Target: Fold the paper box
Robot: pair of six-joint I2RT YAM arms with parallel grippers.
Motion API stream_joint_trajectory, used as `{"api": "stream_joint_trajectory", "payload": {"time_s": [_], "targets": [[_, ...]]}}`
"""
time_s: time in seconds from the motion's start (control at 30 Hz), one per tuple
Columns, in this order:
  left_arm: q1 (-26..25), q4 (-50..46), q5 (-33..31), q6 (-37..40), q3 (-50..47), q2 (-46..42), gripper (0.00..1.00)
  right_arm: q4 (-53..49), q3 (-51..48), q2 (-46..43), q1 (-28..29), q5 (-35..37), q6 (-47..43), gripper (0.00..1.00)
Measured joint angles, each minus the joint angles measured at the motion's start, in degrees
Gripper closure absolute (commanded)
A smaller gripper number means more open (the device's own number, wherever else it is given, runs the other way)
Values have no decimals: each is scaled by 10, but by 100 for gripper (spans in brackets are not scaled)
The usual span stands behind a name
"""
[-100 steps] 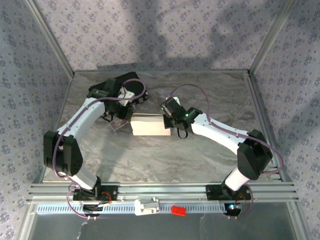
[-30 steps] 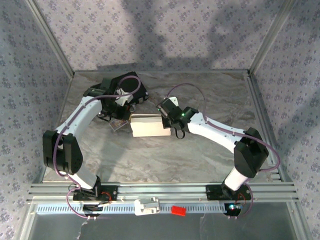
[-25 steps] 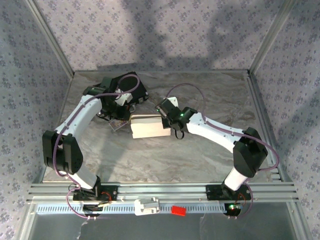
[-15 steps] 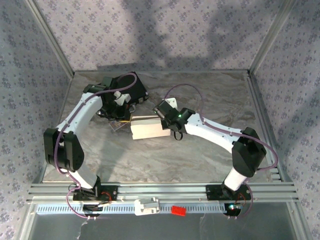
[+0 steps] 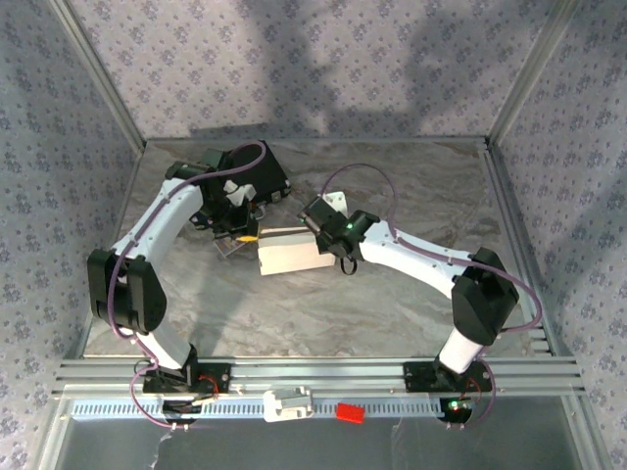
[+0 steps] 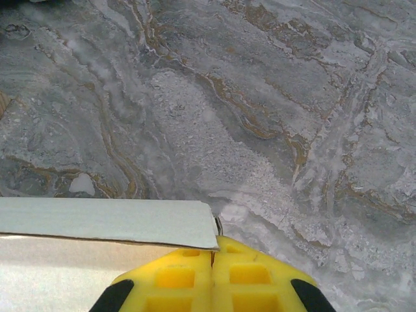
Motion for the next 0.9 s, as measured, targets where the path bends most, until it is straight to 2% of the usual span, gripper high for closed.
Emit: {"api": "stream_joint_trajectory", "payload": {"time_s": [0.9], "targets": [[8,-17,72,-56,0,4,100,-40,22,28,23,70,33,100]]}}
